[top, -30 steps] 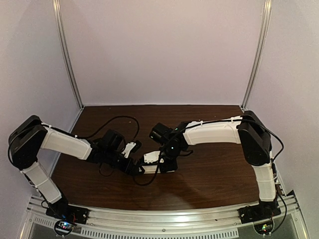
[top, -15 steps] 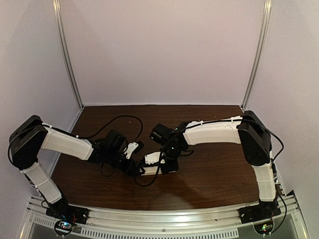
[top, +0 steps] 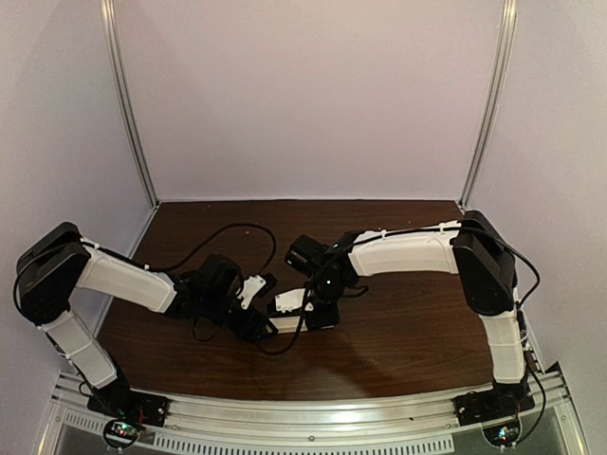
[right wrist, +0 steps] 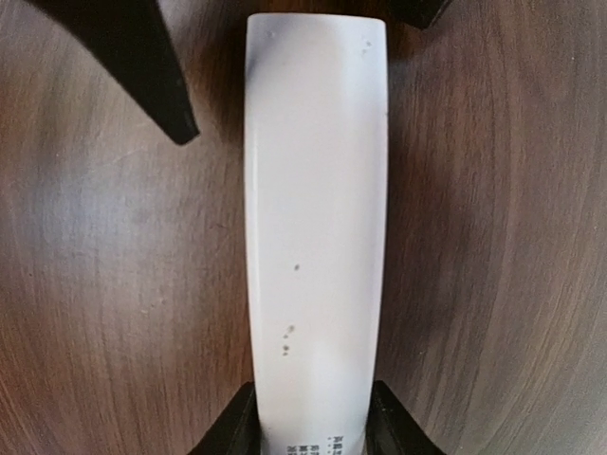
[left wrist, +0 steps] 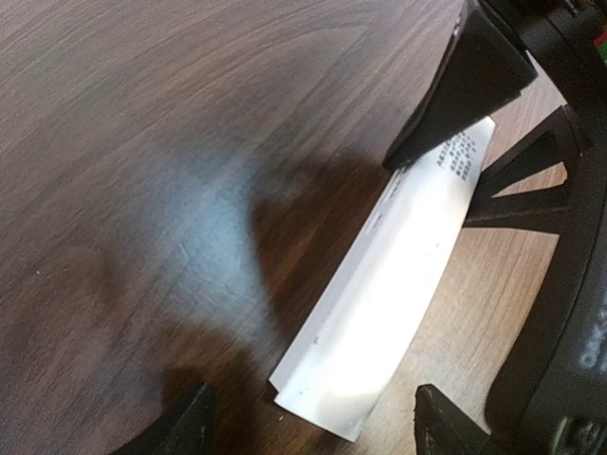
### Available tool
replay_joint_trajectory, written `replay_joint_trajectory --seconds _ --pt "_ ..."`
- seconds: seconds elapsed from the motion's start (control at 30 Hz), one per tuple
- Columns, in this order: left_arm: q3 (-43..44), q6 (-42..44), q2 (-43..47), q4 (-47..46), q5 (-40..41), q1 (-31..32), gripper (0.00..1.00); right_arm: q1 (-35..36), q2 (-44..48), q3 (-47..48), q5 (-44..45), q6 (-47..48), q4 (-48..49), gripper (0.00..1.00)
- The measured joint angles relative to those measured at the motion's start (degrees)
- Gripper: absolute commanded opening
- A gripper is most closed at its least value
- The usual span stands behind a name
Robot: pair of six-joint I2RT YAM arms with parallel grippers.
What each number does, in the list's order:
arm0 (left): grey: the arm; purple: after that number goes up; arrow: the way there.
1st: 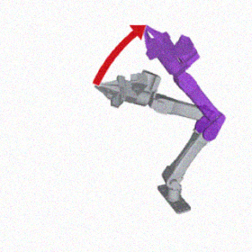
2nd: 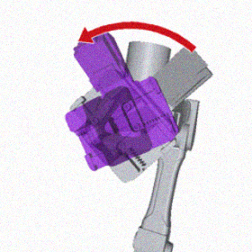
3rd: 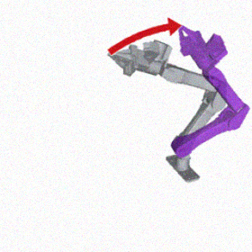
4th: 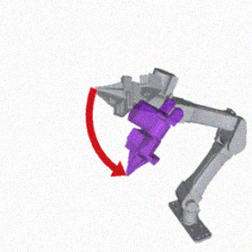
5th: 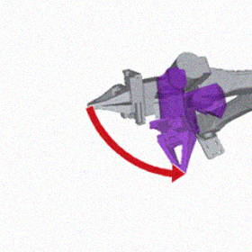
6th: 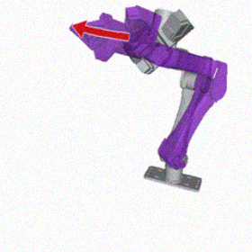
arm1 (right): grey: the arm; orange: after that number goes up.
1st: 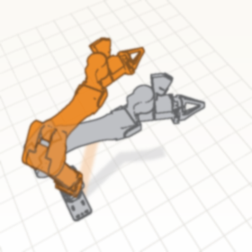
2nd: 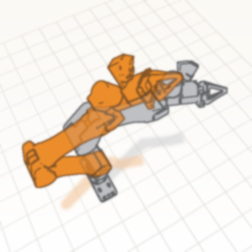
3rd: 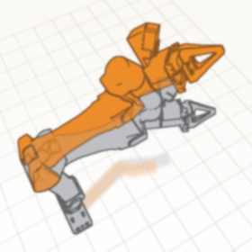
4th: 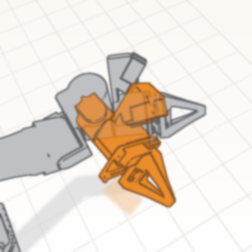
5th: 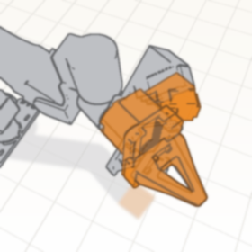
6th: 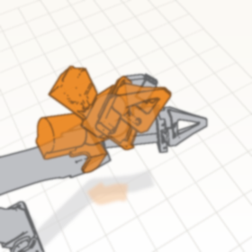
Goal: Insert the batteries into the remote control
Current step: Adjust the battery cover of the remote control without the battery cover, then press the battery cover onto the remote control without the battery cover.
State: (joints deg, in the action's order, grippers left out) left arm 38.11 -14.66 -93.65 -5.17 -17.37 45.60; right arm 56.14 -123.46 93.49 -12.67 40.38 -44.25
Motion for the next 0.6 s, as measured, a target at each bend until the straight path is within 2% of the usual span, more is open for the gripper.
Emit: replay_joint_trajectory --seconds 0.07,0.17,0.5,0.53,0.6 --pt "-0.2 0.0 0.0 -0.3 0.0 0.0 0.73 0.0 0.0 0.0 0.1 0.0 0.2 0.52" --pt "-0.7 -0.3 0.6 -0.4 -0.3 0.0 0.74 0.0 0.0 0.0 0.2 -0.2 0.4 0.59" --pt "-4.2 -6.0 6.6 -1.4 -2.5 -3.7 0.78 -0.1 0.5 0.0 1.1 -1.9 2.1 0.75" --pt "-4.4 -6.7 7.3 -1.6 -2.5 -3.8 0.79 -0.3 1.0 -0.1 1.2 -2.4 2.5 0.78" --pt "-5.0 -8.1 8.9 -2.4 -2.4 -4.2 0.82 -0.5 2.9 -0.8 1.2 -3.3 3.5 0.95"
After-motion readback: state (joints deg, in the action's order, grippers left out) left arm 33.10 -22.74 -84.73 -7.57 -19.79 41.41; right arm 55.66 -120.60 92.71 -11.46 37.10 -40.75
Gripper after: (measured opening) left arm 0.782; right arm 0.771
